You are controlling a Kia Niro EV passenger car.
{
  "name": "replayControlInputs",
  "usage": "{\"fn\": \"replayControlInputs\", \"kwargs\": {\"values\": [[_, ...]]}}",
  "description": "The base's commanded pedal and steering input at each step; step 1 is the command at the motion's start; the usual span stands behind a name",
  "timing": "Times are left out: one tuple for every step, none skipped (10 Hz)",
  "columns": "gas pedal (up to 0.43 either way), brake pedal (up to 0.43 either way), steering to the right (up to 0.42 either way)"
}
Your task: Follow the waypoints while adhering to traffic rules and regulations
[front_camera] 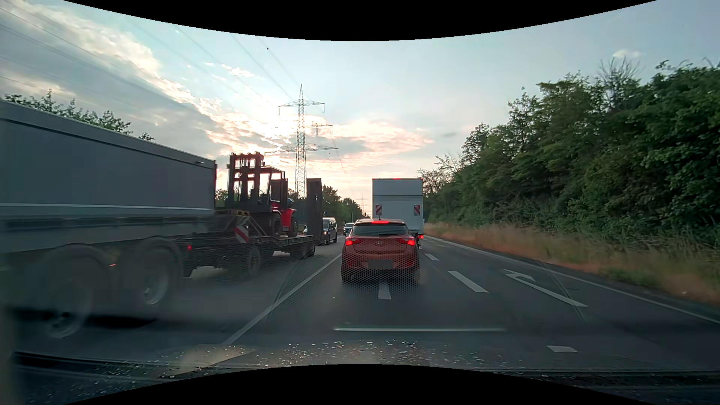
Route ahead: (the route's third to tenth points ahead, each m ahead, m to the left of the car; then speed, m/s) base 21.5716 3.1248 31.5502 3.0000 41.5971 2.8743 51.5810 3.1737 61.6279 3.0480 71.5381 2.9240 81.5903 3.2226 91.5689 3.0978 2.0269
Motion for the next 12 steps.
{"fn": "replayControlInputs", "kwargs": {"values": [[0.0,0.244,-0.005],[0.0,0.244,-0.005],[0.0,0.244,-0.005],[0.0,0.238,-0.005],[0.0,0.238,-0.005],[0.0,0.238,-0.005],[0.0,0.238,-0.005],[0.0,0.238,-0.005],[0.0,0.238,-0.005],[0.0,0.238,-0.005],[0.0,0.238,-0.005],[0.0,0.238,-0.005]]}}
